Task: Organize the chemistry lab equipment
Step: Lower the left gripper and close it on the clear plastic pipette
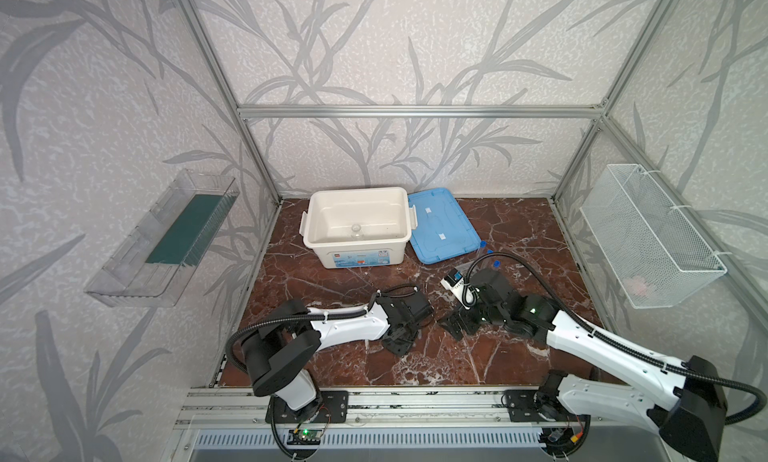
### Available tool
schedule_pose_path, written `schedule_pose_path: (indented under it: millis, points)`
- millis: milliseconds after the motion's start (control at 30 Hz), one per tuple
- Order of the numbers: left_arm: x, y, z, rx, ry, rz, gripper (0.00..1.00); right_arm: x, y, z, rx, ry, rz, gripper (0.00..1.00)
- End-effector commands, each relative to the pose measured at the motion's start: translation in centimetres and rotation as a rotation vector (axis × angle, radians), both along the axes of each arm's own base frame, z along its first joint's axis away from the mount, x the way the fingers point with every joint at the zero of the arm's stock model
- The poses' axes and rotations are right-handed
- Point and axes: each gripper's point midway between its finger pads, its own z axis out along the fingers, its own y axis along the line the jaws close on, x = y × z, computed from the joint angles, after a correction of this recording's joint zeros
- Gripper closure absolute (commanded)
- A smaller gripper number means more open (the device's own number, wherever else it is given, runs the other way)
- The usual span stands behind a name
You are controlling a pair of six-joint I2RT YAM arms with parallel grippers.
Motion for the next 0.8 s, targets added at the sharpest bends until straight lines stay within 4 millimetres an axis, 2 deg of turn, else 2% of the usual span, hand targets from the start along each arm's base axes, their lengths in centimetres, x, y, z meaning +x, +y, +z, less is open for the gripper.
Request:
schedule_pose_path:
  millis: [0, 200, 233, 467, 633, 700, 767]
  points:
    - [-0.7, 1.6, 0.3, 0.037, 0.007, 0.052, 0.84, -0.1, -0.2, 0.0, -0.002, -0.017, 0.001, 0.01]
    - [-0.5, 3.4, 2.3, 0.077, -0.062, 0.019, 0.84, -0.1, -0.1, 0.3, 0.003, -0.015, -0.001, 0.01]
    - [-0.1, 3.6, 2.8, 0.086, -0.093, -0.013, 0.87, -0.1, -0.1, 0.6, 0.014, -0.015, -0.008, 0.01]
    - [1.4, 5.5, 6.9, 0.178, -0.248, -0.151, 0.87, 0.1, 1.6, 5.5, 0.209, -0.064, -0.015, 0.01]
    - [2.0, 8.0, 9.9, 0.237, -0.37, -0.18, 0.87, 1.5, 1.8, 6.6, 0.191, -0.094, -0.055, 0.01]
    - [2.7, 8.6, 11.5, 0.243, -0.455, -0.218, 0.87, 2.1, 2.0, 7.0, 0.19, -0.101, -0.068, 0.01]
    - [3.7, 8.3, 13.5, 0.244, -0.569, -0.302, 0.87, 2.6, 2.5, 7.8, 0.207, -0.107, -0.076, 0.01]
